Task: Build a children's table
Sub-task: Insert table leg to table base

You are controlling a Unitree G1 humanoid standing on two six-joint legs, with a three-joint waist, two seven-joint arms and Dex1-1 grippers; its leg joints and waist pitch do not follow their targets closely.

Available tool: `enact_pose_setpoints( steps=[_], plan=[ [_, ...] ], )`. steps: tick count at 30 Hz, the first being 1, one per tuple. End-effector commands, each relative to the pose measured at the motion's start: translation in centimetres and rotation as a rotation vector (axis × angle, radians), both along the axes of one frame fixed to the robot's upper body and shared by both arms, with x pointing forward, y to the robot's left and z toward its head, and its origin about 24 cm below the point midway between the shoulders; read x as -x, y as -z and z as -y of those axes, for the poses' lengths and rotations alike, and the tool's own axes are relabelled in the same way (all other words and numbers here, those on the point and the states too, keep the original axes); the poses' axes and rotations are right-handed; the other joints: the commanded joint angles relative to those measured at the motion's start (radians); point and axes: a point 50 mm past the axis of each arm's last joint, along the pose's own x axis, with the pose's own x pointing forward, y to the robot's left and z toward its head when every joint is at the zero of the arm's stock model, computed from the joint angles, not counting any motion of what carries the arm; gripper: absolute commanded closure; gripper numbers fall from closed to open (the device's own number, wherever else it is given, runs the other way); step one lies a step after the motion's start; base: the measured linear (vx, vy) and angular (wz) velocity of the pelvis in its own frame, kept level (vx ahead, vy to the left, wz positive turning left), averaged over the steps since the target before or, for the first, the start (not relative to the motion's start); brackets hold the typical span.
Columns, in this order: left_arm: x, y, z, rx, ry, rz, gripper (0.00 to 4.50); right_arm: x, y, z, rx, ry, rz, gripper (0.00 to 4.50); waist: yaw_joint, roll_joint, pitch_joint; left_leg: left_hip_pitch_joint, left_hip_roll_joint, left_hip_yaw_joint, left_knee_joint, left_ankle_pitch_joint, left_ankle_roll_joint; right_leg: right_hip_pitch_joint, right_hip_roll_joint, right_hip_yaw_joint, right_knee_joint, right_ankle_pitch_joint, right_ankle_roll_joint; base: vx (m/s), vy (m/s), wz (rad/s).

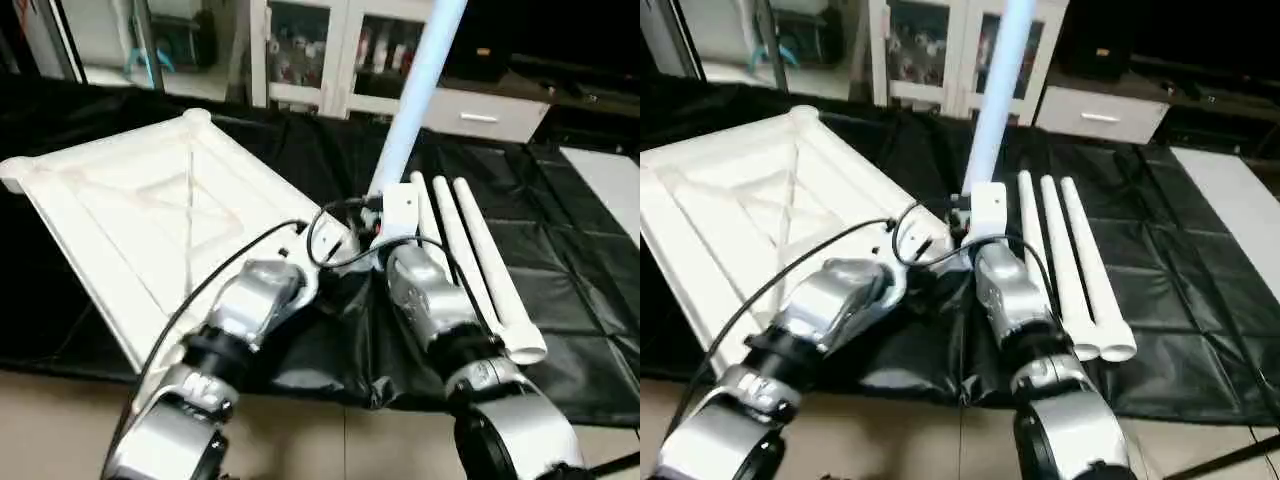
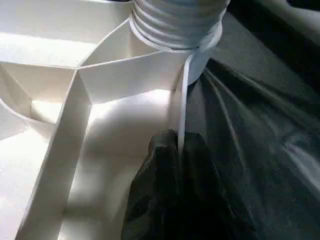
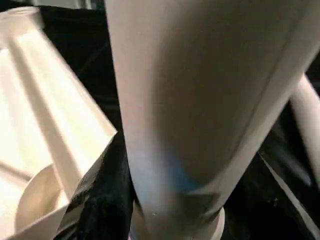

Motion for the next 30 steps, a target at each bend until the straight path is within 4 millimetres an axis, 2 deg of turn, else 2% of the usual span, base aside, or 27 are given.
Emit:
enact_pose_setpoints(
  steps=[1, 3, 5, 6, 9, 10, 12, 14, 15, 17, 19, 20, 25, 28, 29, 30],
  plan=[
    [-1.7, -5.8, 2.0, 0.145, 0.013, 0.233, 4.50, 3.7, 7.3, 0.7, 0.022, 0.045, -0.345, 2.64, 0.002, 0.002, -0.044, 0.021, 0.060, -0.022, -0.075, -0.354, -0.035, 0.007, -0.056, 0.033, -0.049, -0.211, -0.121, 0.000, 0.000, 0.00],
    [-1.8, -6.1, 2.2, 0.154, -0.009, 0.238, 4.50, 3.5, 7.1, 0.3, 0.024, 0.049, -0.345, 2.64, 0.006, 0.000, -0.044, 0.025, 0.059, -0.014, -0.070, -0.333, -0.021, 0.003, -0.053, 0.034, -0.049, -0.207, -0.125, 0.000, 0.000, 0.00],
    [-1.8, -6.0, 2.1, 0.147, -0.013, 0.233, 4.50, 3.4, 7.0, 0.1, 0.023, 0.046, -0.342, 2.64, 0.010, -0.004, -0.048, 0.018, 0.058, -0.009, -0.064, -0.302, -0.011, 0.007, -0.056, 0.035, -0.045, -0.210, -0.125, 0.054, -0.030, 0.01],
    [-1.8, -5.8, 2.0, 0.138, -0.011, 0.226, 4.50, 3.3, 6.9, -0.2, 0.014, 0.038, -0.336, 2.64, 0.013, -0.006, -0.049, 0.014, 0.056, -0.007, -0.059, -0.269, -0.004, 0.007, -0.054, 0.036, -0.039, -0.177, -0.124, 0.057, -0.032, -0.01],
    [-1.8, -5.5, 1.8, 0.131, -0.010, 0.217, 4.50, 3.1, 6.7, -0.5, 0.000, 0.021, -0.327, 2.64, 0.020, -0.004, -0.053, 0.013, 0.055, -0.002, -0.051, -0.203, 0.009, 0.013, -0.049, 0.036, -0.023, -0.077, -0.140, 0.058, -0.038, -0.03],
    [-1.8, -5.5, 1.7, 0.132, -0.010, 0.214, 4.50, 3.0, 6.5, -0.6, -0.006, 0.007, -0.313, 2.64, 0.023, -0.010, -0.054, 0.011, 0.052, 0.002, -0.045, -0.165, 0.018, 0.016, -0.046, 0.036, -0.015, -0.022, -0.150, 0.000, 0.000, 0.00],
    [-1.8, -5.4, 1.5, 0.131, -0.012, 0.210, 4.50, 2.8, 6.0, -0.9, -0.003, -0.028, -0.274, 2.64, 0.026, -0.008, -0.050, 0.011, 0.052, 0.005, -0.042, -0.149, 0.034, 0.015, -0.045, 0.037, -0.011, 0.015, -0.162, 0.000, 0.000, 0.00],
    [-1.8, -5.4, 1.5, 0.130, -0.013, 0.209, 4.50, 2.7, 5.8, -1.0, -0.008, -0.039, -0.263, 2.64, 0.025, -0.006, -0.051, 0.017, 0.056, 0.007, -0.042, -0.167, 0.035, 0.015, -0.044, 0.035, -0.011, -0.010, -0.172, 0.000, 0.000, 0.00],
    [-1.8, -5.4, 1.4, 0.130, -0.013, 0.208, 4.50, 2.5, 5.6, -1.0, -0.005, -0.049, -0.249, 2.29, 0.025, -0.006, -0.051, 0.018, 0.057, 0.006, -0.043, -0.183, 0.029, 0.015, -0.043, 0.035, -0.012, -0.033, -0.172, 0.000, 0.000, 0.00],
    [-1.8, -5.3, 1.2, 0.128, -0.015, 0.207, 4.50, 2.2, 5.2, -1.0, 0.005, -0.067, -0.220, 1.94, 0.024, -0.004, -0.050, 0.018, 0.058, 0.005, -0.045, -0.199, 0.021, 0.014, -0.044, 0.035, -0.014, -0.056, -0.170, 0.000, 0.000, 0.00],
    [-1.9, -5.3, 1.0, 0.126, -0.017, 0.207, 4.50, 1.9, 4.6, -1.0, 0.006, -0.088, -0.187, 1.91, 0.023, -0.002, -0.052, 0.019, 0.058, 0.005, -0.045, -0.215, 0.012, 0.014, -0.044, 0.035, -0.015, -0.067, -0.172, 0.000, 0.000, 0.00],
    [-1.9, -5.3, 0.9, 0.126, -0.017, 0.208, 4.50, 1.8, 4.5, -1.0, 0.006, -0.094, -0.179, 1.73, 0.023, -0.006, -0.053, 0.017, 0.057, 0.005, -0.043, -0.206, 0.013, 0.018, -0.044, 0.034, -0.012, -0.058, -0.171, 0.000, 0.000, 0.00],
    [-2.0, -5.4, 0.3, 0.123, -0.018, 0.213, 4.50, 1.0, 3.1, -0.7, 0.004, -0.121, -0.111, 1.28, 0.023, -0.006, -0.054, 0.016, 0.056, 0.007, -0.039, -0.176, 0.023, 0.019, -0.044, 0.034, -0.008, -0.036, -0.181, 0.000, 0.000, 0.00],
    [-1.9, -5.4, -0.1, 0.120, -0.008, 0.212, 4.50, 0.5, 2.1, -0.3, -0.007, -0.149, -0.054, 1.08, 0.025, -0.008, -0.057, 0.015, 0.055, 0.009, -0.032, -0.132, 0.047, 0.021, -0.043, 0.034, 0.000, 0.021, -0.201, 0.000, 0.000, 0.00],
    [-1.9, -5.4, -0.2, 0.117, -0.004, 0.210, 4.50, 0.4, 1.7, -0.2, -0.007, -0.169, -0.031, 0.90, 0.026, -0.005, -0.059, 0.012, 0.055, 0.009, -0.028, -0.098, 0.060, 0.023, -0.043, 0.034, 0.007, 0.066, -0.213, 0.000, 0.000, 0.00],
    [-1.9, -5.3, -0.3, 0.115, -0.001, 0.208, 4.50, 0.4, 1.5, -0.1, -0.010, -0.179, -0.020, 0.90, 0.028, -0.006, -0.062, 0.009, 0.053, 0.010, -0.021, -0.059, 0.073, 0.023, -0.041, 0.034, 0.014, 0.116, -0.225, 0.000, 0.000, 0.00]
  ],
)
